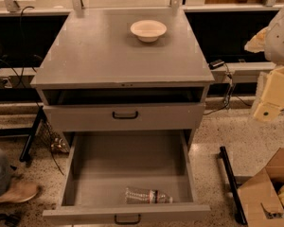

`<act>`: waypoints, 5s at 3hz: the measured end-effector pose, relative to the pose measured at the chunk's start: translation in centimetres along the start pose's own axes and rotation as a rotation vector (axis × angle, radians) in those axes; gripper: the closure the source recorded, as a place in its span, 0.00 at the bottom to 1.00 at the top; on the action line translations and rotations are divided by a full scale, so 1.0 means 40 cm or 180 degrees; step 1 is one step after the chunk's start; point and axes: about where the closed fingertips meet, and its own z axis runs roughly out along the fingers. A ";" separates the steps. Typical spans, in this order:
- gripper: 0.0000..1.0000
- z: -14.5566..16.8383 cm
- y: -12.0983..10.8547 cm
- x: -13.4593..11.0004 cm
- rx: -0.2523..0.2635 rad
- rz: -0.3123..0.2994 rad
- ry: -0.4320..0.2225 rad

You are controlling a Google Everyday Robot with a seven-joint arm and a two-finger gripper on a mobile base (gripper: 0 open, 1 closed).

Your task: Pick water bottle from middle drawer and place on counter

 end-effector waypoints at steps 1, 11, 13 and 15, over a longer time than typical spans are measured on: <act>0.00 0.000 0.000 0.000 0.0000 0.0001 -0.0001; 0.00 1.313 0.263 -0.171 -0.1355 0.0375 -0.0933; 0.00 1.381 0.256 -0.177 -0.1215 0.0285 -0.0790; 0.00 1.465 0.241 -0.173 -0.1006 0.0187 -0.0628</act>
Offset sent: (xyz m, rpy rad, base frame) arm 0.0040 -0.0017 -0.0201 0.0338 0.0329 -0.0070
